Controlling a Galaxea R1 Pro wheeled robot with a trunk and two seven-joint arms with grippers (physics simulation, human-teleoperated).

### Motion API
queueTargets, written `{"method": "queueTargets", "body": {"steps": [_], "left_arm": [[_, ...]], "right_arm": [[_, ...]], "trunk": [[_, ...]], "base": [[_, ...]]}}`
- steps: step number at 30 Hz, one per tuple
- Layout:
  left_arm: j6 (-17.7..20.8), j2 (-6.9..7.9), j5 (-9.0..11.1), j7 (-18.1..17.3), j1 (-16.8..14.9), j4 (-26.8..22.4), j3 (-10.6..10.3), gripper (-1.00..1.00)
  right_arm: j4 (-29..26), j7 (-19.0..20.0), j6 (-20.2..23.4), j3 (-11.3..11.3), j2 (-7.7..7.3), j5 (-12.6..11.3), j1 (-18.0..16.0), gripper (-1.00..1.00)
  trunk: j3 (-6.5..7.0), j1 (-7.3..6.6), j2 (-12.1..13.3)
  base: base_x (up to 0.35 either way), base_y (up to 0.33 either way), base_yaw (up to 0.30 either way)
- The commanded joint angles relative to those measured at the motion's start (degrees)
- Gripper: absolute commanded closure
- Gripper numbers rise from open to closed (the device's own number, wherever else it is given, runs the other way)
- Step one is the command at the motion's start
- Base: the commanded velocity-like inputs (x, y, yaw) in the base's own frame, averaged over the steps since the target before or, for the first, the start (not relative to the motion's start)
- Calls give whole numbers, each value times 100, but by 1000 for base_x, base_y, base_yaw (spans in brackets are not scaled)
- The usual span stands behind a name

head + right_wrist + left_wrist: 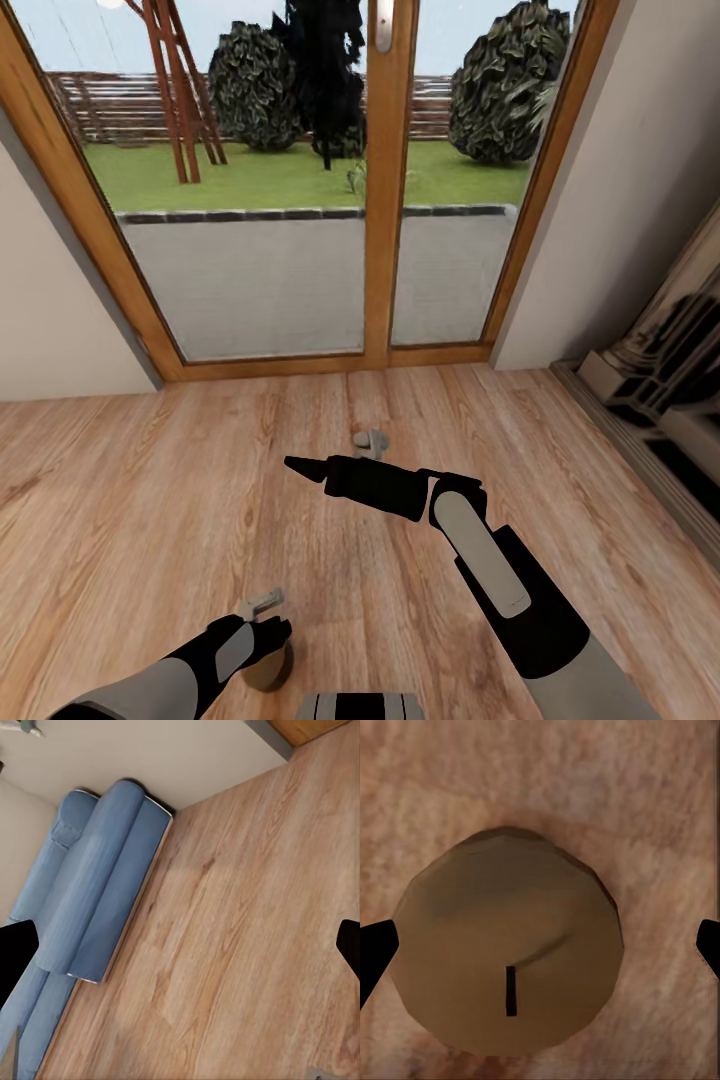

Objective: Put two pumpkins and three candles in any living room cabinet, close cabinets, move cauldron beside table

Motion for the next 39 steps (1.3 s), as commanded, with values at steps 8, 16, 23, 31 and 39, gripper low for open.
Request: {"method": "queueTargets", "body": {"steps": [8, 16, 23, 31, 39], "left_arm": [[26, 8, 59, 37, 0, -15, -48, -100], [26, 9, 56, 38, 0, -15, -48, -100], [26, -1, 49, 39, 0, -15, -50, -100], [-166, 10, 59, 68, 0, -15, -48, -100], [-305, 5, 57, 97, 9, -15, -48, -100]], "right_arm": [[5, 7, 22, -4, 2, 3, -3, -100], [13, 7, 22, -4, 2, 3, -3, -100], [16, 13, 22, -4, -35, -3, -3, -100], [8, 15, 22, -4, -86, -13, -3, -100], [-6, 15, 22, -4, -92, -15, -3, -100]], "trunk": [[-4, -1, -2], [-4, -1, -2], [-4, -1, -2], [-137, 15, -10], [-181, 20, -12]], "base": [[24, 36, 0], [8, 20, 0], [0, 0, 0], [0, 0, 0], [0, 0, 0]]}}
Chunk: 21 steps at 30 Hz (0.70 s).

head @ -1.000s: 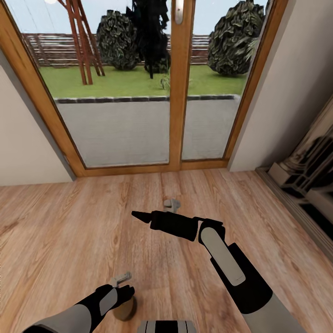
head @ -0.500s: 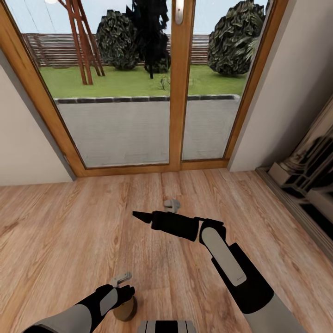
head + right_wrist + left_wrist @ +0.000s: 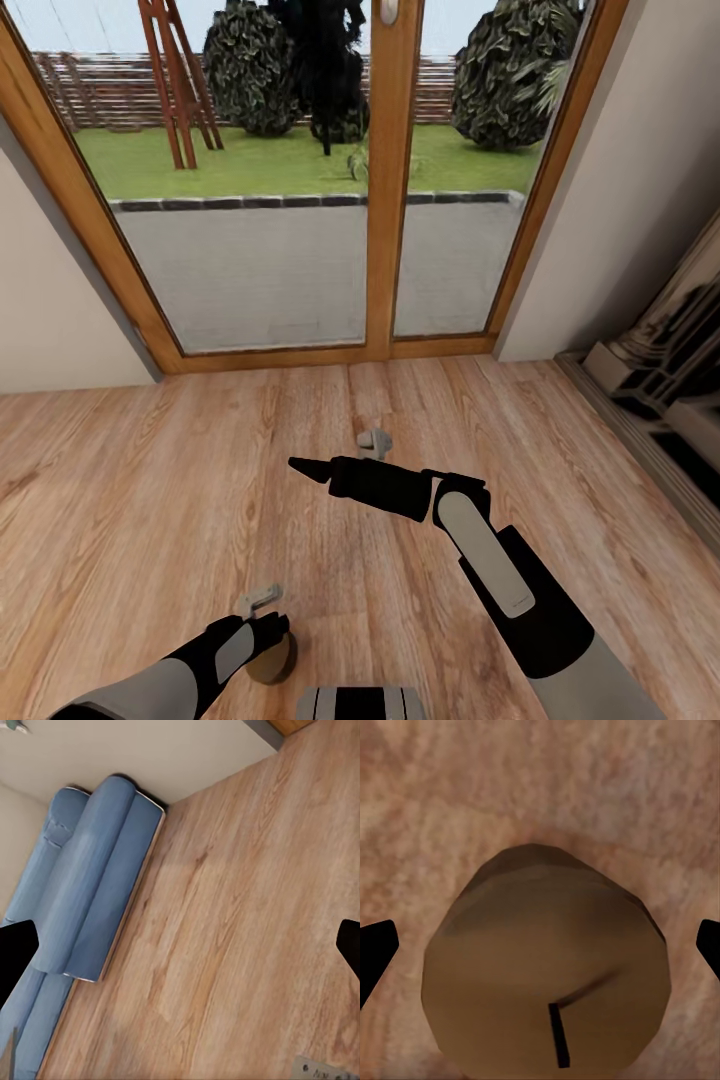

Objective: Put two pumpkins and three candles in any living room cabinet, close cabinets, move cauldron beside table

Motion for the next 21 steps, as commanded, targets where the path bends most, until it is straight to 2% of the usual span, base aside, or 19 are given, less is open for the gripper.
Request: {"method": "queueTargets", "body": {"steps": [1, 4, 13, 17, 21], "left_arm": [[26, 0, 50, 38, 0, -14, -48, -100], [22, -1, 50, 38, 1, -14, -50, -100], [24, -10, 58, 31, 1, -14, -57, -100], [24, -10, 58, 29, 1, -14, -57, -100], [24, -10, 59, 29, 1, -14, -57, -100]], "right_arm": [[-3, 9, 24, -4, 1, 5, -3, -100], [-11, 12, 24, -4, -1, 5, -3, -100], [-48, 83, 22, -3, -1, -2, -3, -100], [-55, 744, 8, -1, -58, 15, -3, -100], [-54, 996, -26, 4, -225, 15, -3, -100]], "trunk": [[-4, -1, -2], [-70, 7, -6], [-70, 7, -6], [-70, 7, -6], [-70, 7, -6]], "base": [[0, 0, 0], [0, 0, 0], [0, 0, 0], [0, 0, 0], [0, 0, 0]]}}
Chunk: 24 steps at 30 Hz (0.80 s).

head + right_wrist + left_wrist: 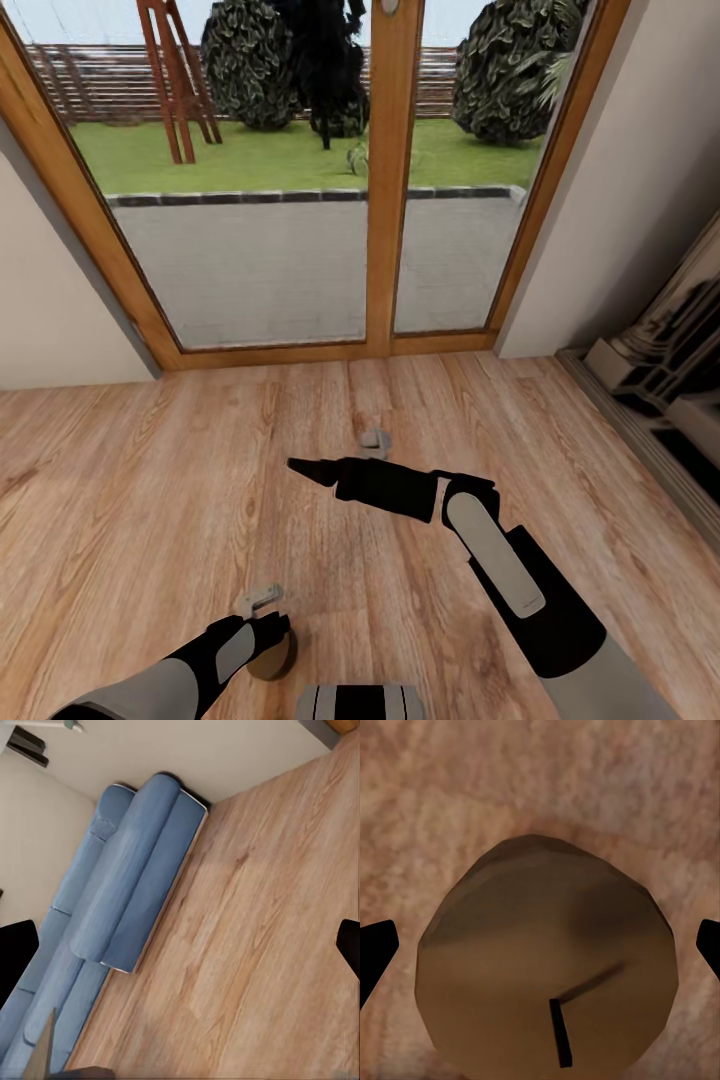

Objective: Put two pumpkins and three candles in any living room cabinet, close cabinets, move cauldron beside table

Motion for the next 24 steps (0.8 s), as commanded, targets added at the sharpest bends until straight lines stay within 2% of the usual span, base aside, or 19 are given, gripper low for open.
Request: {"method": "queueTargets", "body": {"steps": [1, 7, 11, 17, 21, 24], "left_arm": [[27, 2, 50, 38, 0, -14, -48, -100], [29, 2, 51, 38, 0, -14, -48, -100], [27, 2, 54, 31, 0, -14, -48, -100], [30, 2, 57, 29, 0, -14, -48, -100], [27, 0, 59, 29, 0, -14, -49, -100], [30, -4, 59, 29, 0, -14, -48, -100]], "right_arm": [[-6, 40, 9, 2, -24, 13, -4, -100], [3, 59, -1, 0, -43, 12, -4, -100], [24, 60, -2, -5, -44, 12, -4, -100], [30, 60, -2, -6, -44, 12, -4, -100], [25, 60, -2, -6, -44, 12, -4, -100], [23, 60, -2, -6, -44, 12, -4, -100]], "trunk": [[-4, -1, -2], [-4, -1, -2], [-92, 9, -7], [-92, 9, -7], [-181, 20, -12], [-181, 20, -12]], "base": [[0, 0, 0], [0, 0, 0], [0, 0, 0], [0, 0, 0], [0, 0, 0], [0, 0, 0]]}}
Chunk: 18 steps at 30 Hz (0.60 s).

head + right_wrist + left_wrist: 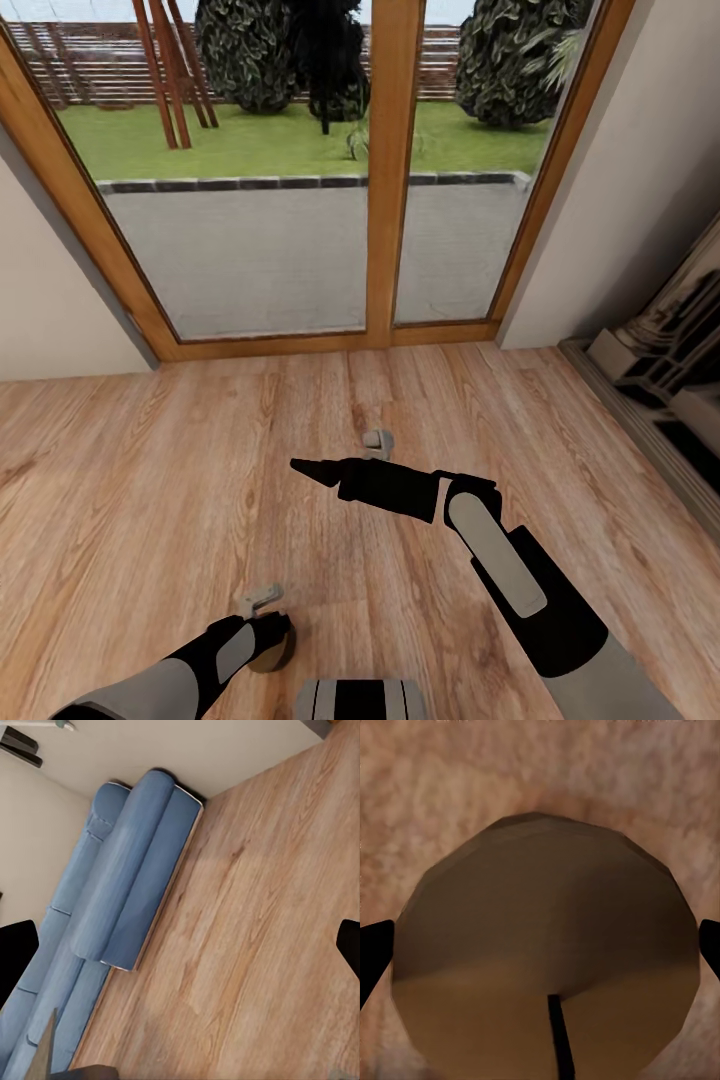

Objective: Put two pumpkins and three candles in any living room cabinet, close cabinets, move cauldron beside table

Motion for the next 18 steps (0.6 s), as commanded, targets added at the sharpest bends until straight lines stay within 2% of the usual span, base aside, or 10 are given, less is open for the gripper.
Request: {"method": "queueTargets", "body": {"steps": [1, 18], "left_arm": [[25, 4, 48, 38, 0, -14, -49, -100], [30, 8, 50, 30, 0, -14, -49, -100]], "right_arm": [[0, 19, 11, 2, -3, 13, -4, -100], [7, 19, 11, 2, -3, 14, -4, -100]], "trunk": [[-4, -1, -1], [-4, -1, -1]], "base": [[0, 0, 0], [0, 0, 0]]}}
